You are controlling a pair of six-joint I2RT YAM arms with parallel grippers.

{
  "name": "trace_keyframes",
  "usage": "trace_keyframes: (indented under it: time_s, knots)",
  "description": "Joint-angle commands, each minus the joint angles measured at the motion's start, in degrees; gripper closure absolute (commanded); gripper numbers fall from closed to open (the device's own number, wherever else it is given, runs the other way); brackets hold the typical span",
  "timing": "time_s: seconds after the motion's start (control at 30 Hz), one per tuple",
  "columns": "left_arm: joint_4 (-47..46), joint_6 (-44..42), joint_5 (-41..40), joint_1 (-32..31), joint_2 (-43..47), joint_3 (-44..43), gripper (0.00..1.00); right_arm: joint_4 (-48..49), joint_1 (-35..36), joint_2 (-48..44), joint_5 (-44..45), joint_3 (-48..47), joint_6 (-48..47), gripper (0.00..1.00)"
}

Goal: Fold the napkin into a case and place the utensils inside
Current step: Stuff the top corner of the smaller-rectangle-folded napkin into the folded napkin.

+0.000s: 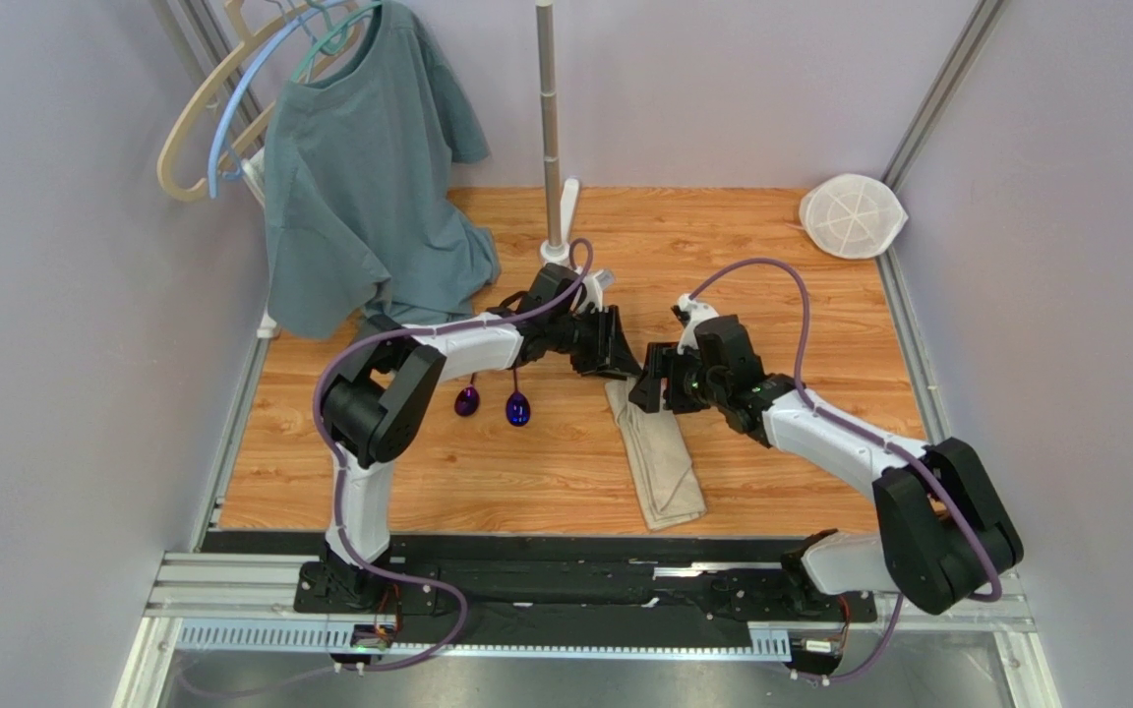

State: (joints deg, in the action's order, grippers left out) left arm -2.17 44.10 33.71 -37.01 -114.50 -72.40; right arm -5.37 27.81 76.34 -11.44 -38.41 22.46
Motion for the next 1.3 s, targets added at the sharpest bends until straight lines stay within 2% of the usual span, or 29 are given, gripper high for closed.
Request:
trace_keyframes:
  time_s: [0.0, 0.13, 0.27, 0.3, 0.57, 0.77, 0.87, 0.9, 1.0, 1.13, 1.2, 1.27]
  knots:
    - [5.4, -1.3, 1.6, 0.0, -1.3, -3.9, 0.56, 7.1, 1.5, 2.8, 1.9, -1.1, -3.0, 0.37]
    - [6.0, -1.0, 0.7, 0.0, -1.4, -4.0, 0.56, 7.8, 2.9, 7.1, 5.4, -3.5, -3.5, 0.47]
    - [5.8, -0.1, 0.7, -0.1, -1.8, -4.0, 0.64, 10.5, 5.2, 8.2, 10.0, -3.9, -3.6, 0.53]
    - [5.7, 0.5, 0.7, 0.0, -1.8, -4.0, 0.66, 10.6, 5.7, 8.3, 10.9, -4.2, -3.8, 0.58]
    - [4.0, 3.9, 0.9, 0.2, -1.6, -3.6, 0.84, 10.9, 8.0, 10.6, 14.6, -5.1, -3.7, 0.59]
    - [-1.0, 7.8, 3.0, 0.5, -1.1, -1.1, 0.89, 10.0, 8.5, 10.1, 18.2, -5.1, -5.0, 0.59]
    - [-2.7, 9.6, 4.2, 0.7, -0.9, 0.0, 0.90, 10.9, 8.5, 10.1, 17.9, -4.7, -5.2, 0.62]
    - [-3.0, 9.8, 4.2, 0.8, -0.9, 0.2, 0.90, 11.0, 8.6, 10.1, 17.8, -4.6, -5.4, 0.69]
    - [-3.4, 10.0, 4.3, 1.2, -0.7, 0.7, 0.91, 11.2, 8.6, 10.5, 16.8, -4.7, -5.1, 0.72]
    - [-3.8, 9.9, 4.4, 1.7, -0.5, 1.1, 0.92, 12.0, 8.6, 10.3, 16.0, -4.5, -4.9, 0.90]
    - [-3.8, 9.2, 4.7, 1.7, -0.2, 1.2, 0.88, 11.1, 8.6, 10.4, 15.8, -5.2, -5.8, 1.00]
    - [-3.1, 8.1, 3.9, 1.6, 1.1, 1.6, 0.80, 8.5, 8.6, 10.3, 15.8, -5.9, -6.7, 1.00]
